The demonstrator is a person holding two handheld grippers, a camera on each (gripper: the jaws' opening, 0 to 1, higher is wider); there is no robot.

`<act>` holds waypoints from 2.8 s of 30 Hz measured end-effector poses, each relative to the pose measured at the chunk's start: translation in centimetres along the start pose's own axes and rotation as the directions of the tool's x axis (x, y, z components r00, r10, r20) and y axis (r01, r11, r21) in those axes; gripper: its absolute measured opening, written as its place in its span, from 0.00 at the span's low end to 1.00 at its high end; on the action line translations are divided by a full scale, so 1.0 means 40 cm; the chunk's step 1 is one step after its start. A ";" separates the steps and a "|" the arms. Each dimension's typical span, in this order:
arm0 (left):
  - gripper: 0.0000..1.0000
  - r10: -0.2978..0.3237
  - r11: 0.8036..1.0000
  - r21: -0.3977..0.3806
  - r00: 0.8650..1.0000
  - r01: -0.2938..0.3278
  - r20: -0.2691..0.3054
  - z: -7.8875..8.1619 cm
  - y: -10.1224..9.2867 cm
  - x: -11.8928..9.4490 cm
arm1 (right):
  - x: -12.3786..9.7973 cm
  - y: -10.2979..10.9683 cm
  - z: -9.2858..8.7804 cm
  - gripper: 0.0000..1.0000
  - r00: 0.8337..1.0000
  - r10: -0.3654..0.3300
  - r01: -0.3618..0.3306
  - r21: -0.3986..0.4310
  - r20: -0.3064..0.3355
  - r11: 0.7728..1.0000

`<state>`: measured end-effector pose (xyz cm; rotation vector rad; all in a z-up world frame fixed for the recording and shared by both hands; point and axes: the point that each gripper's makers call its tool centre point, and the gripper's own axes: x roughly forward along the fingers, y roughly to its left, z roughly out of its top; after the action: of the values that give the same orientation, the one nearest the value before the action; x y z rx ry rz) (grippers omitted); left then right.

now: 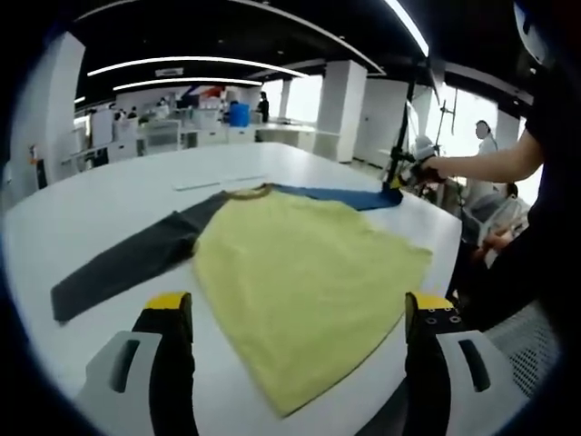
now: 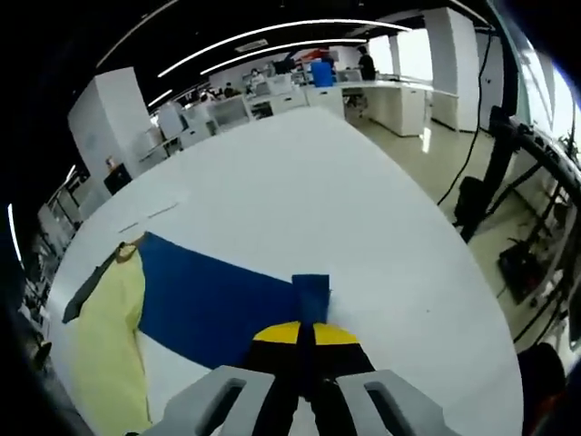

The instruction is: Fold the garment on the visible template until the final outline fits inside the template.

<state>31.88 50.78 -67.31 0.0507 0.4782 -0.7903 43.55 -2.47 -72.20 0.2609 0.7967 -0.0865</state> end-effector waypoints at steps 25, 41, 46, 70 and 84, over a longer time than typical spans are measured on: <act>0.94 -0.034 0.999 0.020 0.999 0.033 0.005 0.016 -0.023 0.006 | 0.030 0.193 0.012 0.00 0.994 0.108 -0.108 0.061 0.004 0.992; 0.94 -0.038 0.999 0.013 0.999 0.038 0.017 0.022 -0.033 0.011 | 0.067 0.326 0.008 0.00 0.987 0.161 -0.161 0.012 -0.006 0.987; 0.94 -0.037 0.999 0.009 0.999 0.037 0.016 0.018 -0.033 0.008 | 0.077 0.368 0.005 0.00 0.984 0.176 -0.176 -0.018 -0.015 0.984; 0.93 -0.057 0.998 0.005 0.998 0.057 -0.006 -0.004 -0.051 0.006 | 0.117 0.558 0.018 0.00 0.965 0.261 -0.264 -0.091 -0.036 0.960; 0.94 -0.054 0.999 0.003 0.999 0.054 -0.004 -0.006 -0.048 0.001 | 0.137 0.665 0.024 0.00 0.953 0.298 -0.303 -0.126 -0.059 0.944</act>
<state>30.48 49.46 -67.26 0.0422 0.4835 -0.8439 52.69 23.05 -70.19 0.2549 0.7898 0.2606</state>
